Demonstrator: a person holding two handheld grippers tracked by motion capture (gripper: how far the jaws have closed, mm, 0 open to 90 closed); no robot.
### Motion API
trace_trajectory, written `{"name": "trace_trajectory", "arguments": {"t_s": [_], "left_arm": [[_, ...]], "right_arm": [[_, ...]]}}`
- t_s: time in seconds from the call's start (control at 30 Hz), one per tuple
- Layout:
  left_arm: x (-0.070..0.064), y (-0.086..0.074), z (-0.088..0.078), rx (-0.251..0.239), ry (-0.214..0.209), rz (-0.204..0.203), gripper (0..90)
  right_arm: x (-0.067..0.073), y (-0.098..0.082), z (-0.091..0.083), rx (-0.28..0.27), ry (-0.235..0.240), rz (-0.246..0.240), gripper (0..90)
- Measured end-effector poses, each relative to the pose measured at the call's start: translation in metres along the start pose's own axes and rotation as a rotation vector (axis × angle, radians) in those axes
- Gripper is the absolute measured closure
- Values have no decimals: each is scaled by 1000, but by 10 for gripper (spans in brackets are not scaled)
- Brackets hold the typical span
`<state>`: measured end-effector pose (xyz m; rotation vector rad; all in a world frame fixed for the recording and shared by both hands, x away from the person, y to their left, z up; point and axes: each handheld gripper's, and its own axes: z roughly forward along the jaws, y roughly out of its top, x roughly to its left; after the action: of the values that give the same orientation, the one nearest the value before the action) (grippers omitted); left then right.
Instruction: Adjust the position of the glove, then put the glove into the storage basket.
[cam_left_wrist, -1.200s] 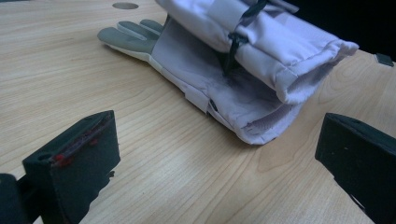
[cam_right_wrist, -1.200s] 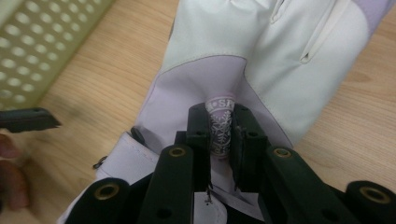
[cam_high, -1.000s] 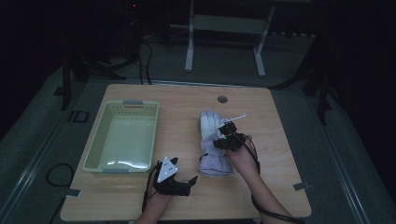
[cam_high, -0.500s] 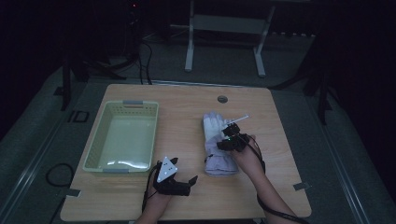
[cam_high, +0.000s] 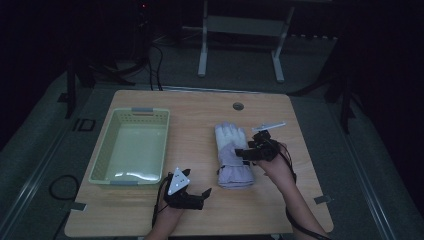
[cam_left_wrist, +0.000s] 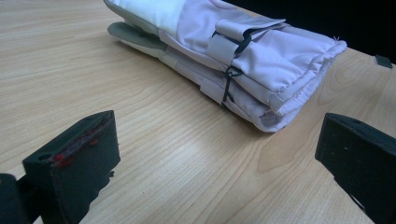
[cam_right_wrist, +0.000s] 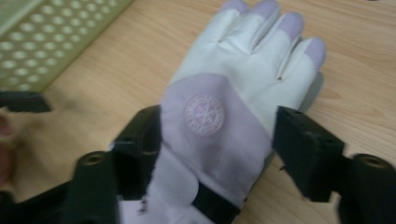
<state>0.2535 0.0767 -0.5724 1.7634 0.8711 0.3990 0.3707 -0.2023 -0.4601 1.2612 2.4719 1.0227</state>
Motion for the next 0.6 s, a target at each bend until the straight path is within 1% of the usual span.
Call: {"name": "trace_trajectory", "arguments": {"t_s": [0.07,0.1,0.13,0.17,0.2,0.23,0.27,0.33,0.37,0.4,0.43,0.47,0.5,0.53,0.57,0.6], "left_arm": [[0,0,0,-3,-18,5,0],[0,0,0,-1,-22,10,0],[0,0,0,2,-23,13,0],[0,0,0,7,-30,12,0],[1,0,1,10,-37,8,0],[1,0,1,10,-39,0,0],[2,0,1,7,-45,-6,0],[4,0,0,-4,-58,-24,0],[5,0,0,-7,-61,-29,0],[5,1,1,-10,-72,-32,0],[6,2,1,-8,-85,-38,0],[6,3,2,-9,-89,-47,0],[6,5,2,-6,-93,-54,0],[6,7,2,-8,-106,-60,0],[5,10,2,-4,-116,-66,0],[5,12,3,15,-120,-58,0]], "right_arm": [[-1,-1,-4,-24,0,-22,224],[-3,-2,-6,-35,5,-31,176],[-4,-3,-7,-58,7,-46,139],[-5,-5,-7,-71,4,-82,131],[-6,-6,-8,-61,10,-98,133],[-8,-8,-9,-59,20,-93,138],[-10,-11,-9,-70,32,-87,137],[-14,-16,-11,-84,21,-93,137],[-17,-20,-13,-92,27,-90,137],[-18,-22,-13,-96,30,-88,137],[-19,-24,-14,-102,21,-103,138],[-21,-28,-16,-113,2,-134,141],[-22,-30,-17,-119,-5,-153,143],[-23,-32,-19,-124,-15,-174,144],[-24,-35,-21,-132,-29,-189,146],[-25,-37,-22,-143,-40,-213,146]]}}
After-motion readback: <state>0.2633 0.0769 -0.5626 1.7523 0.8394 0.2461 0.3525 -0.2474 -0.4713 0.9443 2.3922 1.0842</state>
